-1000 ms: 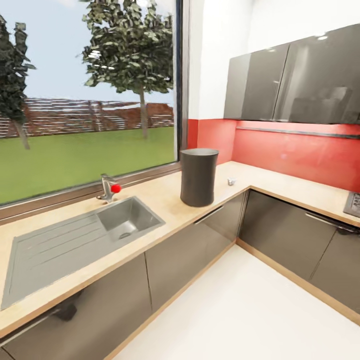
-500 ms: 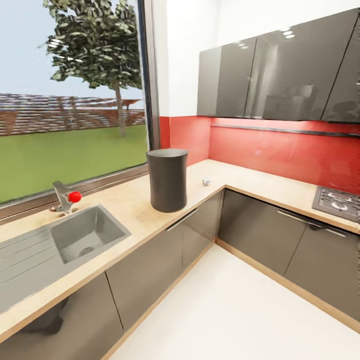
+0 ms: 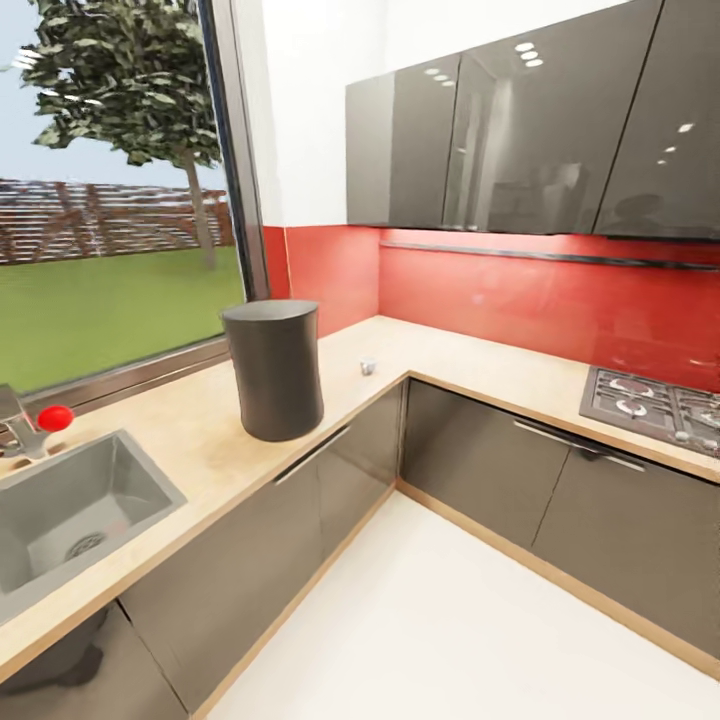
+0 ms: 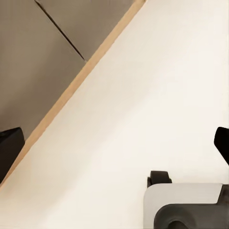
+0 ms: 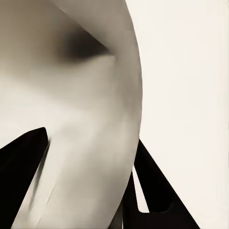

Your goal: Set up a coffee station on the kitchen countertop: keep the coffee maker on the countertop, move the bottle of coffee from the kitchen shelf to the counter next to the coffee maker, place a paper coffee filter on top of the coffee maker, put the saucer next to the coffee maker with the coffee cup on the saucer, and place the electric kettle next to the coffee maker.

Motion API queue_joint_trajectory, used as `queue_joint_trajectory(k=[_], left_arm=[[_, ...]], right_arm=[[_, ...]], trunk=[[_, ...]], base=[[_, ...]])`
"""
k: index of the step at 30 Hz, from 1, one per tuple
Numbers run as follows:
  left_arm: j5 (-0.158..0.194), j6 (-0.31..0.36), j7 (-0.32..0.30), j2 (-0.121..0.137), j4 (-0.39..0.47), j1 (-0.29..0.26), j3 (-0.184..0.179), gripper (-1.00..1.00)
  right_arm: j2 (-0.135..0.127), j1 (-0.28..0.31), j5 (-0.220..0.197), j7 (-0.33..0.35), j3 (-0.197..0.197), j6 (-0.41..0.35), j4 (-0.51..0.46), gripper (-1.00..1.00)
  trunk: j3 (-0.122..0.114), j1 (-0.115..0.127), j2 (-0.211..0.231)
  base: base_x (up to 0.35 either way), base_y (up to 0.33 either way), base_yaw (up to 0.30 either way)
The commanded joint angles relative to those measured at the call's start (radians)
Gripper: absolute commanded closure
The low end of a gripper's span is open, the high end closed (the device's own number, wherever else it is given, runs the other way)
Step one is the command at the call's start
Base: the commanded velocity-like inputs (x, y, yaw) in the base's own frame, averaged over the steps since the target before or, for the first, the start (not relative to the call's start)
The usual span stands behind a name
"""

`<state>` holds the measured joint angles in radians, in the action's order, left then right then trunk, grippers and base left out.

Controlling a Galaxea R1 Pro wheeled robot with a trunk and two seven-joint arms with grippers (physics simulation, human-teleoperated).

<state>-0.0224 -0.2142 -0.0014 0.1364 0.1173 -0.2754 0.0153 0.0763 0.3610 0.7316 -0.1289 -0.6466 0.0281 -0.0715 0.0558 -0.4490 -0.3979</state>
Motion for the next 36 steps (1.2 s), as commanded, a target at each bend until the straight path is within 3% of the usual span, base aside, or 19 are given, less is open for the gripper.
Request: queue_joint_trajectory(k=[1, 18, 36], left_arm=[[-0.002, -0.004, 0.000, 0.000, -0.001, -0.001, 0.002, -1.00], [-0.002, -0.003, 0.000, 0.002, -0.001, -0.001, 0.002, -1.00], [-0.002, -0.002, 0.000, 0.001, -0.001, -0.001, 0.002, -1.00]], right_arm=[[0.000, 0.001, 0.008, -0.003, -0.008, 0.003, 0.001, 1.00], [0.000, 0.001, 0.009, -0.003, -0.008, 0.004, 0.001, 1.00], [0.000, 0.001, 0.011, -0.003, -0.007, 0.004, 0.002, 1.00]], trunk=[[0.003, -0.001, -0.002], [0.004, -0.001, -0.002], [0.004, -0.001, -0.002]], base=[[0.267, -0.230, -0.109], [0.259, -0.230, -0.004], [0.152, -0.244, 0.199]])
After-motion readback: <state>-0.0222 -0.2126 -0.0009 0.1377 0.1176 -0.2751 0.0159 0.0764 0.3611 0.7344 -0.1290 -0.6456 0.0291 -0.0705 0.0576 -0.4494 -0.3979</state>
